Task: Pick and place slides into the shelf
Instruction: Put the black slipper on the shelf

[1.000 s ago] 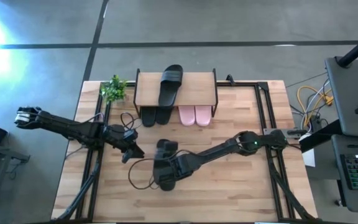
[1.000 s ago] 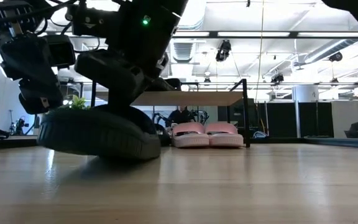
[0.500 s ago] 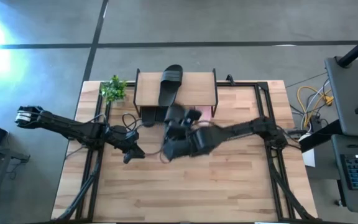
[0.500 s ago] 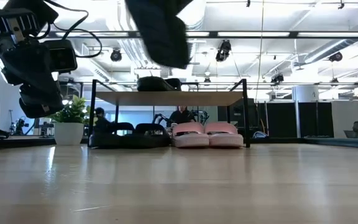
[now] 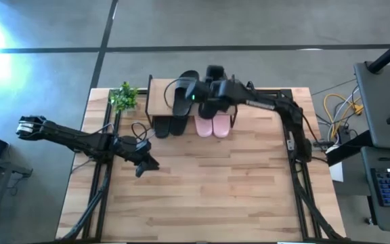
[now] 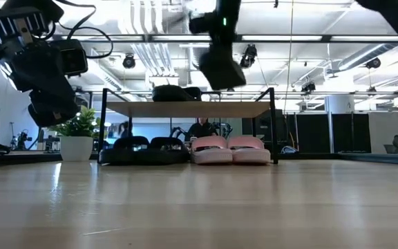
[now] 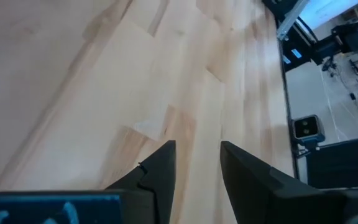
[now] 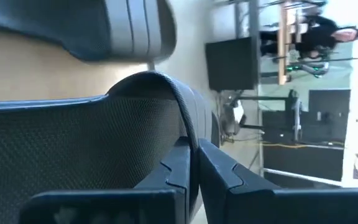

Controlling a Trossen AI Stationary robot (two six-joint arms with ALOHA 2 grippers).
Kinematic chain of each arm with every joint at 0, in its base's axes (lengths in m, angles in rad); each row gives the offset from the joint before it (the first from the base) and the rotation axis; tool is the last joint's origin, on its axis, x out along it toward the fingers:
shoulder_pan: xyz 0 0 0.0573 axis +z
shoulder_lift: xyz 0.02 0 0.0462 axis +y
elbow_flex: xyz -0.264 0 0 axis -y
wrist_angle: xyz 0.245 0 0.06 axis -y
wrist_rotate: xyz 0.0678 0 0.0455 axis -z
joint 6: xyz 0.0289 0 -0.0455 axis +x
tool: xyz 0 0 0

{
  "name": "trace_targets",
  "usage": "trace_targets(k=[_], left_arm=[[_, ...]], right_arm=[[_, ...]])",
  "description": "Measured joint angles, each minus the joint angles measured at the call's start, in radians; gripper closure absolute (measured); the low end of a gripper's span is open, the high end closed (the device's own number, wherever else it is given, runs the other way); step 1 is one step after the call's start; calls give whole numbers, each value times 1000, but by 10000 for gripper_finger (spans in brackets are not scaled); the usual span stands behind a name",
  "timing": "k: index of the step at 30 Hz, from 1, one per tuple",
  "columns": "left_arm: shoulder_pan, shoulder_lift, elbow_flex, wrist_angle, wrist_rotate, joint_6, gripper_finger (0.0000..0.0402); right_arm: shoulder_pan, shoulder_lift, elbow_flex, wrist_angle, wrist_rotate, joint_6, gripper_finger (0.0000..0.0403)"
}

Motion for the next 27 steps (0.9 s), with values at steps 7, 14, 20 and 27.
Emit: trace_targets(k=[7, 14, 20, 27], left_arm=[[0, -2, 0, -4, -26, -3, 291], [1, -2, -2, -13, -74, -4, 291], [1, -2, -2, -12, -118, -4, 291], [11, -2, -2, -12, -119, -6, 291]], right_arm=[[-101, 4, -147, 272, -99, -321, 390], [-109, 1, -245, 462, -136, -457, 390], [-109, 1, -243, 514, -157, -436, 390], [-104, 1, -228, 464, -179, -364, 390]])
